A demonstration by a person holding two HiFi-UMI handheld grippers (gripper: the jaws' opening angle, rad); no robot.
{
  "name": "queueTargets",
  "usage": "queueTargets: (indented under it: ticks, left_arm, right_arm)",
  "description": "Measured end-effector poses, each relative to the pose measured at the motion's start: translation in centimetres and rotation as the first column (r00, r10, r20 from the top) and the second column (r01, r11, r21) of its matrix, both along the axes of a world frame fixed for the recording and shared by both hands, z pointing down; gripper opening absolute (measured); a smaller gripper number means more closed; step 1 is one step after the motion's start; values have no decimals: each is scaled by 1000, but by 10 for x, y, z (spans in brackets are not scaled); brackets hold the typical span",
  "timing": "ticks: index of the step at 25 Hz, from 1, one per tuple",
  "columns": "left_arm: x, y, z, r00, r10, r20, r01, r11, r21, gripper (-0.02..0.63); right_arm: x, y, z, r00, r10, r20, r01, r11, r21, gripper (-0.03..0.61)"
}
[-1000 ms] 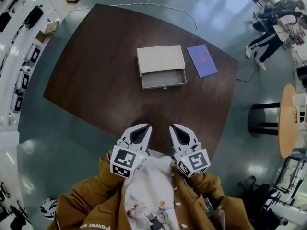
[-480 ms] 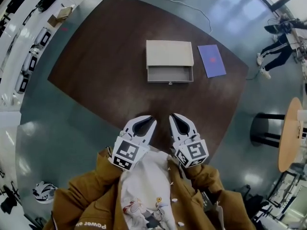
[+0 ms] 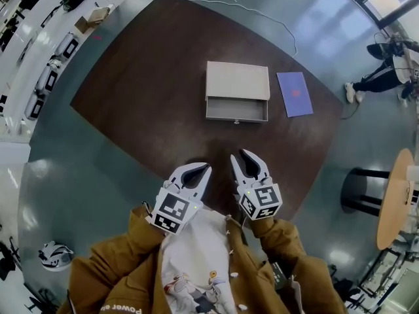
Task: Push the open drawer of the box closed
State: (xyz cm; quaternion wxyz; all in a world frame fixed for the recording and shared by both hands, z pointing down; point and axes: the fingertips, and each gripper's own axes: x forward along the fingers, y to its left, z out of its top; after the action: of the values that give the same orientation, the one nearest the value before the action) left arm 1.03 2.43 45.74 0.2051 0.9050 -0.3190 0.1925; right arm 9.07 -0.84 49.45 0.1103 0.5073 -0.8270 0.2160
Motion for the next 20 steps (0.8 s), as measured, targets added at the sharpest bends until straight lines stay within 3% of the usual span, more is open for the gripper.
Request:
queueTargets:
  ticks: [7,20]
  left_arm:
    - [-1,-15,16,1000,-28,-2,28,999,-28,6]
    - [1,-32,41,1000,-10,18,11,997,-76,5]
  right_arm:
    - [3,-24,27,1000,11,-27,-12,999,-39,114]
    - [10,-60,97,991,119,-69,-128,979,-155,113]
